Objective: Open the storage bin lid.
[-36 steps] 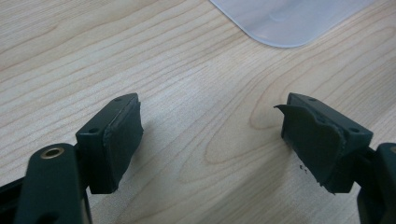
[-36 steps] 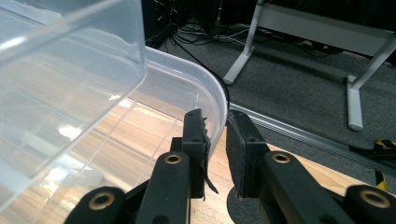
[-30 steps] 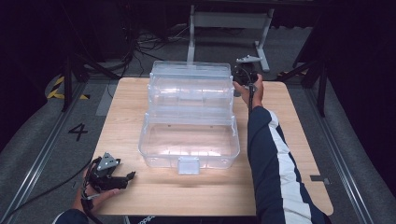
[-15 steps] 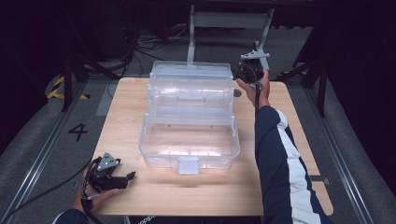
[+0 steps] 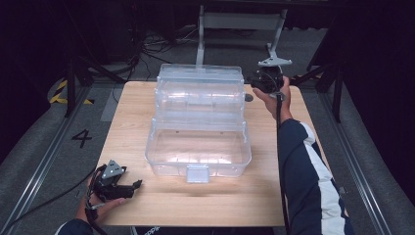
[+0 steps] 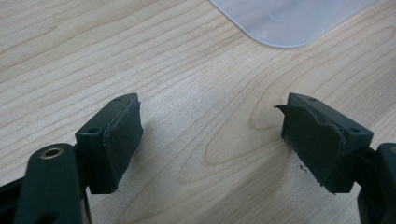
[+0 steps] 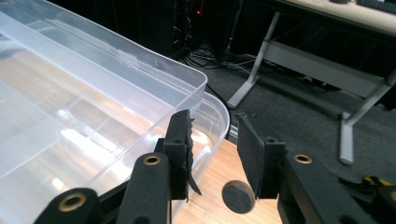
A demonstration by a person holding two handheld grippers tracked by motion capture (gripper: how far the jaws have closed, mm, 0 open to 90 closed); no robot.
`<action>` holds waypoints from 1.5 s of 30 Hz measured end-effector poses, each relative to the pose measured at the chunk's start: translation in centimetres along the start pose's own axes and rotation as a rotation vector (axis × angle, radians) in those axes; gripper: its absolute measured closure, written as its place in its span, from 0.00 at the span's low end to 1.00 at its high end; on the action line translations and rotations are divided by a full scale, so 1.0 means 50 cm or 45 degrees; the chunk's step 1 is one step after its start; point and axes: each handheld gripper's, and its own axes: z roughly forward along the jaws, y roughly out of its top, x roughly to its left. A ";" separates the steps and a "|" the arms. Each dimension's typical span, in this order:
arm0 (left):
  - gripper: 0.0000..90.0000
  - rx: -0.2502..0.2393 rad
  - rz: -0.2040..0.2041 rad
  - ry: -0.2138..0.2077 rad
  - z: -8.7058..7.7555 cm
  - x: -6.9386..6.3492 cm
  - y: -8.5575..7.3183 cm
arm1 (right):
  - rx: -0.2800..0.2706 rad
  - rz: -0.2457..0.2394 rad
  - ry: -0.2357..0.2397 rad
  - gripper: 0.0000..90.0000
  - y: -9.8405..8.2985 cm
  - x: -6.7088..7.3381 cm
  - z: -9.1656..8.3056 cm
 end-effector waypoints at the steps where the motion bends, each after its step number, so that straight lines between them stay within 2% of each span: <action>1: 0.23 -0.001 0.000 -0.001 0.000 0.000 0.000 | 0.005 -0.009 0.001 0.73 0.002 0.001 -0.006; 11: 0.23 0.004 -0.001 0.001 -0.001 -0.001 0.000 | -0.005 -0.065 0.068 0.69 -0.004 0.017 -0.057; 15: 0.23 0.007 -0.001 0.000 -0.001 0.000 0.000 | 0.003 -0.066 0.103 0.67 -0.010 0.019 -0.073; 21: 0.23 0.005 -0.003 0.001 -0.001 -0.001 -0.001 | 0.002 -0.087 0.113 0.66 -0.025 0.019 -0.100; 30: 0.23 0.005 0.004 -0.001 -0.001 0.000 0.000 | 0.045 -0.113 0.126 0.63 -0.052 0.016 -0.140; 36: 0.23 0.007 0.002 -0.001 -0.001 0.000 -0.001 | 0.064 -0.171 0.116 0.61 -0.070 0.020 -0.165; 39: 0.23 0.007 0.002 -0.001 -0.001 0.000 -0.001 | 0.069 -0.174 0.125 0.61 -0.077 0.021 -0.176; 45: 0.23 0.007 0.002 -0.001 -0.001 0.000 -0.001 | 0.093 -0.225 0.130 0.58 -0.091 0.032 -0.191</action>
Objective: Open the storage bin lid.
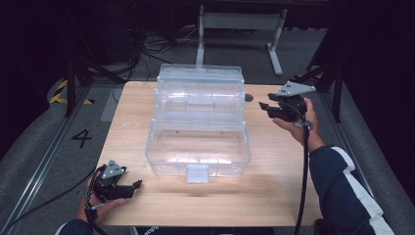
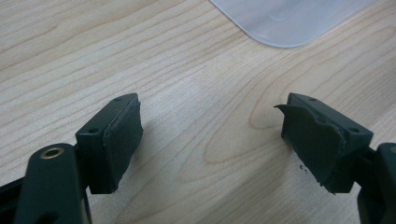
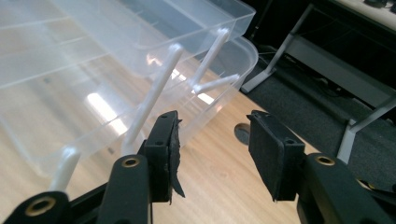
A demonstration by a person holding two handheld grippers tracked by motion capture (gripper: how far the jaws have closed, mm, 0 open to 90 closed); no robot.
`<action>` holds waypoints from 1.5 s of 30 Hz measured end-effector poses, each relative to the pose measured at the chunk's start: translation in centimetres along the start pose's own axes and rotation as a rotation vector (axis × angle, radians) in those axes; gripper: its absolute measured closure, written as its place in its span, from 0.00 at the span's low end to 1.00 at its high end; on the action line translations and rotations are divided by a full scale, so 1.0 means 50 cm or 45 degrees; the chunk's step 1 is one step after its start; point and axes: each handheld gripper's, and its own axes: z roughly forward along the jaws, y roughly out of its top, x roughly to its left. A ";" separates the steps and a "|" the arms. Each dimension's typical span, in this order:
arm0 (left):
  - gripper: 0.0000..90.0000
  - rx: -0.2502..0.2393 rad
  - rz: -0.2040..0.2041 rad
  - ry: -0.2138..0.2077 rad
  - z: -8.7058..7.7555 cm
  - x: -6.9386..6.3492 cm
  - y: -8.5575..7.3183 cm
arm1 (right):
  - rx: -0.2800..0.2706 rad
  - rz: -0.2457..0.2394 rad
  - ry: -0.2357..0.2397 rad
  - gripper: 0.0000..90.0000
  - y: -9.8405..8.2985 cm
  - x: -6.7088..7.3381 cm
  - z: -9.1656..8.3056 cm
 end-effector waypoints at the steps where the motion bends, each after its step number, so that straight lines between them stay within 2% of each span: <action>1: 0.23 0.002 0.002 0.000 0.000 0.000 0.000 | 0.008 0.002 0.013 0.58 -0.002 0.002 -0.002; 3: 0.23 0.002 0.002 0.001 0.000 0.000 0.000 | 0.004 -0.028 0.003 0.58 -0.008 0.008 -0.006; 9: 0.23 -0.002 0.000 0.002 0.000 0.000 0.000 | 0.027 -0.062 0.011 0.57 -0.031 0.028 -0.017; 11: 0.23 -0.002 0.000 0.002 0.000 0.000 0.000 | 0.036 -0.060 0.019 0.55 -0.037 0.032 -0.020; 13: 0.23 -0.002 0.000 0.002 0.000 0.000 -0.001 | 0.039 -0.034 0.036 0.54 -0.043 0.034 -0.025; 21: 0.23 -0.001 0.001 0.002 0.000 0.000 0.000 | 0.051 -0.084 0.017 0.52 -0.071 0.055 -0.041; 34: 0.23 -0.001 0.000 0.002 0.000 0.000 0.000 | 0.090 -0.111 0.017 0.49 -0.133 0.083 -0.060; 45: 0.23 0.002 0.001 0.000 0.000 0.000 0.000 | 0.124 -0.073 0.003 0.48 -0.196 0.088 -0.068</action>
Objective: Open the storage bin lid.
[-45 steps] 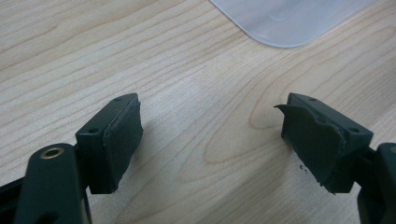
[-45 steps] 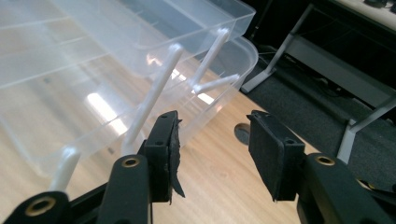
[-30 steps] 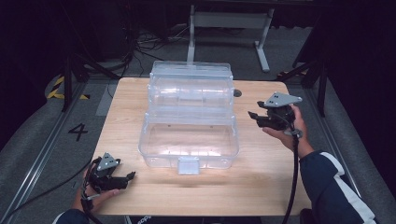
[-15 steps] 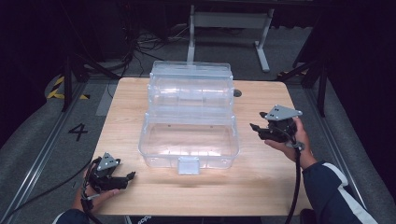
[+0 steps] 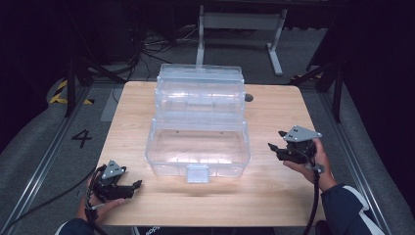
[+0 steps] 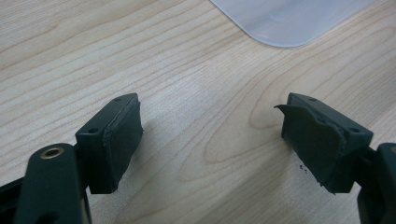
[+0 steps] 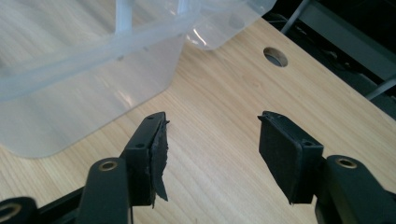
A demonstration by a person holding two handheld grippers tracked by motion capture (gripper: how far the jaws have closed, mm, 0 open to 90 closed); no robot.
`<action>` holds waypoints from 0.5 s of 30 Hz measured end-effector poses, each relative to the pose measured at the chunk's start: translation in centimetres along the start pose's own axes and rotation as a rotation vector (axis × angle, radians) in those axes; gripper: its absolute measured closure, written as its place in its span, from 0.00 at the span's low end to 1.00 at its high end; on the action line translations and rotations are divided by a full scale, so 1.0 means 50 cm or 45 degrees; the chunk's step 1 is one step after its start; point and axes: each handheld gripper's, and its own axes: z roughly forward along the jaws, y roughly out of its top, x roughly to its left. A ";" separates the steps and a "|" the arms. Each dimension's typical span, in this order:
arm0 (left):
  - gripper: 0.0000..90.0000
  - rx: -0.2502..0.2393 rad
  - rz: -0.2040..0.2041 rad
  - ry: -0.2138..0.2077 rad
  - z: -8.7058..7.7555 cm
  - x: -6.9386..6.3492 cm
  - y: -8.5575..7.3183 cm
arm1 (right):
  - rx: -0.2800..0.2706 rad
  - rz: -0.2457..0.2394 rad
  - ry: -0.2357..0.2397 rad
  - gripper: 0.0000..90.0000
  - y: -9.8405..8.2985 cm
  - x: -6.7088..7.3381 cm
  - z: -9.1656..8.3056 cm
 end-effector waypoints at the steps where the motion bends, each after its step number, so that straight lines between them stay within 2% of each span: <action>1: 0.23 0.000 0.001 -0.001 0.000 0.000 0.000 | 0.005 0.003 0.001 0.47 -0.006 0.001 0.000; 6: 0.23 -0.002 -0.002 0.000 0.000 0.000 0.000 | 0.021 0.020 -0.005 0.47 -0.037 0.007 -0.001; 10: 0.23 0.000 0.000 0.000 0.000 0.000 0.000 | 0.006 0.029 -0.012 0.46 -0.061 0.010 -0.005; 15: 0.23 -0.002 0.002 0.004 0.000 -0.001 0.000 | 0.047 0.047 -0.045 0.44 -0.090 0.018 -0.001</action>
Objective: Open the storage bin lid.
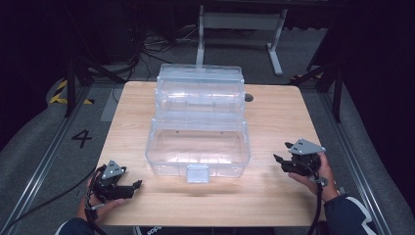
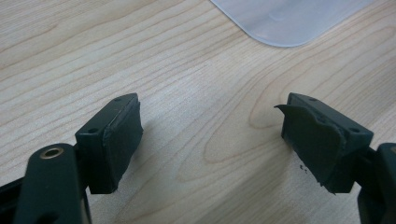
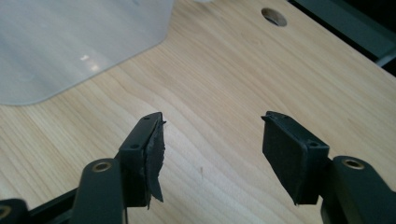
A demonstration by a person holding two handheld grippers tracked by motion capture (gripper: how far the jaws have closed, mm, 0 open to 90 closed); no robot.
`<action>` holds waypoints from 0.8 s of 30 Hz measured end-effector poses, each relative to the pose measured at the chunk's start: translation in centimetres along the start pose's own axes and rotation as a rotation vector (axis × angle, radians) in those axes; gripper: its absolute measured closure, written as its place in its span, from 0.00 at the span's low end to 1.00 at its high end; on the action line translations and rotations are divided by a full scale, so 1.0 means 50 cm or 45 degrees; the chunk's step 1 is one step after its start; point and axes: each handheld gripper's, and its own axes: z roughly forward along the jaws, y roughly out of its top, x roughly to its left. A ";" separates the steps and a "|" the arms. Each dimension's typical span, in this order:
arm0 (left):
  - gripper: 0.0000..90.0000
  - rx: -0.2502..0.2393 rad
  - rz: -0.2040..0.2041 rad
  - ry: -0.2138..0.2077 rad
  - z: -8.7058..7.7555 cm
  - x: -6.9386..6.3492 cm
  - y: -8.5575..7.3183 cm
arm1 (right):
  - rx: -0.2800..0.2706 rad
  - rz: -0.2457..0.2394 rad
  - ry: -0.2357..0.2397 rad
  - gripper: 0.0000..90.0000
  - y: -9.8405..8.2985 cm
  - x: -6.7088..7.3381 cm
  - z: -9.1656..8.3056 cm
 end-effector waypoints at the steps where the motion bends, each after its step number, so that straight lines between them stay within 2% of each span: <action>1: 0.23 0.000 0.000 0.000 0.000 0.000 0.000 | 0.005 0.016 0.003 0.43 -0.006 0.001 0.000; 4: 0.23 0.000 0.000 0.000 0.000 0.000 0.000 | 0.020 0.046 0.010 0.40 -0.023 0.003 0.001; 6: 0.23 0.000 0.000 0.000 0.000 0.000 0.000 | 0.056 0.095 0.035 0.36 -0.032 0.000 0.001; 9: 0.23 -0.001 -0.001 0.000 0.000 0.000 0.000 | 0.019 0.192 0.057 0.37 -0.048 -0.007 -0.010; 10: 0.23 0.001 0.001 0.000 0.000 0.000 0.000 | 0.004 0.203 0.054 0.37 -0.053 -0.007 -0.012; 13: 0.23 0.000 0.000 0.000 0.000 0.000 0.000 | 0.047 0.196 0.039 0.37 -0.076 -0.001 -0.010; 17: 0.23 0.000 -0.001 -0.001 0.000 0.000 0.000 | 0.057 0.194 0.042 0.36 -0.099 0.007 -0.013; 21: 0.23 -0.005 -0.004 0.004 0.001 -0.001 0.001 | 0.069 0.212 0.027 0.33 -0.115 0.012 -0.014; 24: 0.20 0.005 -0.001 0.005 0.000 -0.005 0.000 | 0.078 0.248 0.024 0.29 -0.133 0.017 -0.017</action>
